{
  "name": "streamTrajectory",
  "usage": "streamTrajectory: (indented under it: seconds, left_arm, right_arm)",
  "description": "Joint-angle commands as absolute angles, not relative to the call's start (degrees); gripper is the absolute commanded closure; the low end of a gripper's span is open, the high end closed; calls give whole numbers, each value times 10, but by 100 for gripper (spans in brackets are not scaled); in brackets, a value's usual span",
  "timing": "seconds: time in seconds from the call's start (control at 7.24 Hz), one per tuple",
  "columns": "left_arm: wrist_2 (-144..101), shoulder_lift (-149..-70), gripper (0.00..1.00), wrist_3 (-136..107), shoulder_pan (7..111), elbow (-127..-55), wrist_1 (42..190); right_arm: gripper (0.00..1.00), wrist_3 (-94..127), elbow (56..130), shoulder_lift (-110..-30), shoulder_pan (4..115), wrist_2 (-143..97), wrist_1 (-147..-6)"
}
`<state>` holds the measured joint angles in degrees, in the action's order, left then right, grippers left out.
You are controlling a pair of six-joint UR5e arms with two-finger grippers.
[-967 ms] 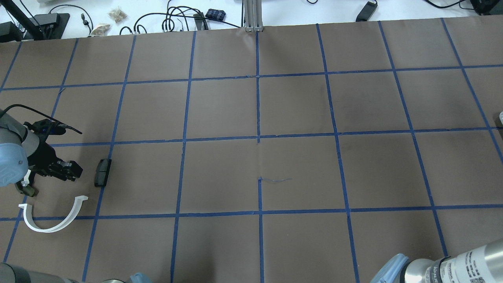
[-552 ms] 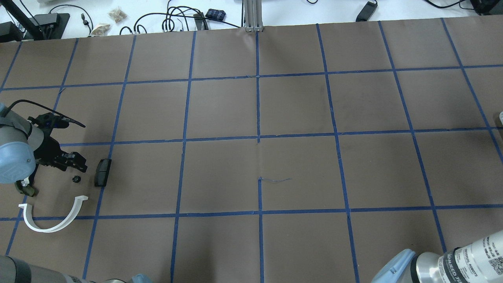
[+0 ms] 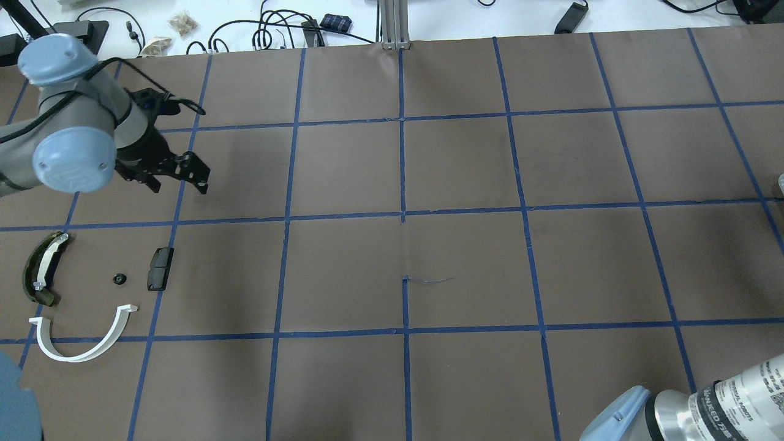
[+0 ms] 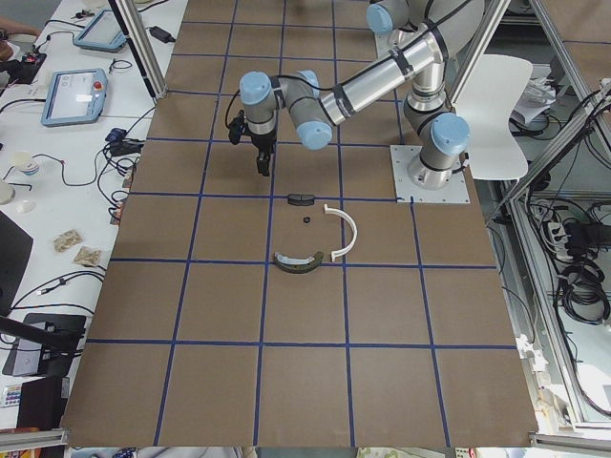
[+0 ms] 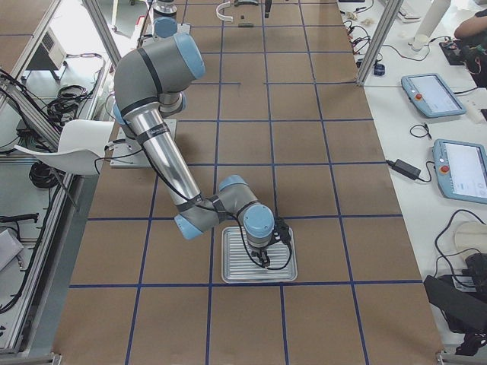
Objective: Place bearing gear from tray to pile
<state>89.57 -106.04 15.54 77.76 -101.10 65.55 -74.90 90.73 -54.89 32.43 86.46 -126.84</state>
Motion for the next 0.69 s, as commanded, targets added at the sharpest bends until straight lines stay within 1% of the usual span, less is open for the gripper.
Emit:
streamTrajectory:
  seconds: [0.0, 0.14, 0.28, 0.41, 0.55]
  left_arm:
    - [841, -1065, 0, -10, 893, -988, 670]
    - [840, -1070, 0, -62, 916, -988, 657]
    - [838, -1075, 0, -76, 935, -994, 650]
    - [838, -1078, 0, -113, 960, -998, 650]
    - [838, -1081, 0, -152, 981, -992, 649]
  right_arm:
    - [34, -767, 908, -548, 323, 873, -1267]
    - [41, -780, 909, -548, 323, 880, -1267]
    - [44, -787, 909, -548, 323, 894, -1266]
    - [44, -788, 909, -548, 317, 896, -1266]
    - [51, -788, 908, -551, 317, 896, -1266]
